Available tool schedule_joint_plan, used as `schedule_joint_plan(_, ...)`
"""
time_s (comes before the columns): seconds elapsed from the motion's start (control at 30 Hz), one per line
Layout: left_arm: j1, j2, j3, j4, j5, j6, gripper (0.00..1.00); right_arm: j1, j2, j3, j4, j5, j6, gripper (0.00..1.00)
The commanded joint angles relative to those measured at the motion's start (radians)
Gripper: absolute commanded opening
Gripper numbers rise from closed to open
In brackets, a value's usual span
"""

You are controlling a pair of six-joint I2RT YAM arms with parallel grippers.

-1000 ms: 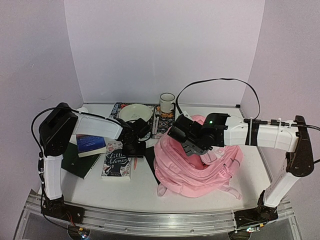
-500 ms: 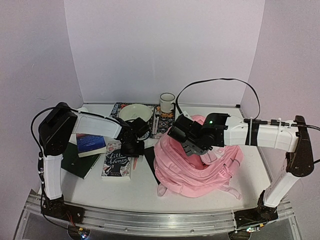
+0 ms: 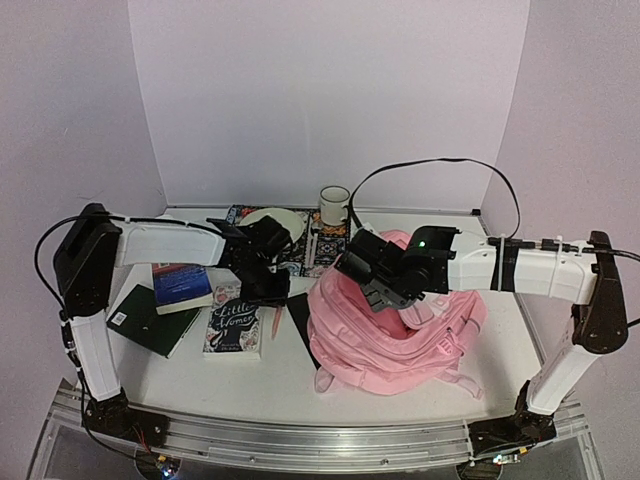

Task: Pack the student bag
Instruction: Pick up the pen at the center of the board, then place the pen in the upper front pocket of the bag.

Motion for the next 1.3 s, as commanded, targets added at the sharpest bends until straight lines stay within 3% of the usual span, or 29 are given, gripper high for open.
schedule_joint_plan(0.0,-0.003,-0.137,0.029,0.03,0.119,0.012,0.0,-0.005,-0.022,0.034,0.039,0.004,-0.015,0.0)
schedule_joint_plan(0.43,-0.026,-0.209,-0.028,0.167,0.466,0.039,0.0,-0.006,0.004,0.051,0.131,-0.097,-0.058,0.0)
schedule_joint_plan(0.83,-0.042,-0.198,-0.007,0.226,0.603,0.002,0.0,-0.004,0.019,0.05,0.216,-0.21,-0.069,0.0)
schedule_joint_plan(1.07,-0.041,-0.297,-0.074,0.205,0.417,-0.026,0.0,-0.004,0.025,0.049,0.23,-0.188,-0.061,0.0)
schedule_joint_plan(1.27,-0.043,-0.281,-0.074,0.202,0.45,-0.031,0.0,-0.001,0.024,0.057,0.244,-0.22,-0.065,0.0)
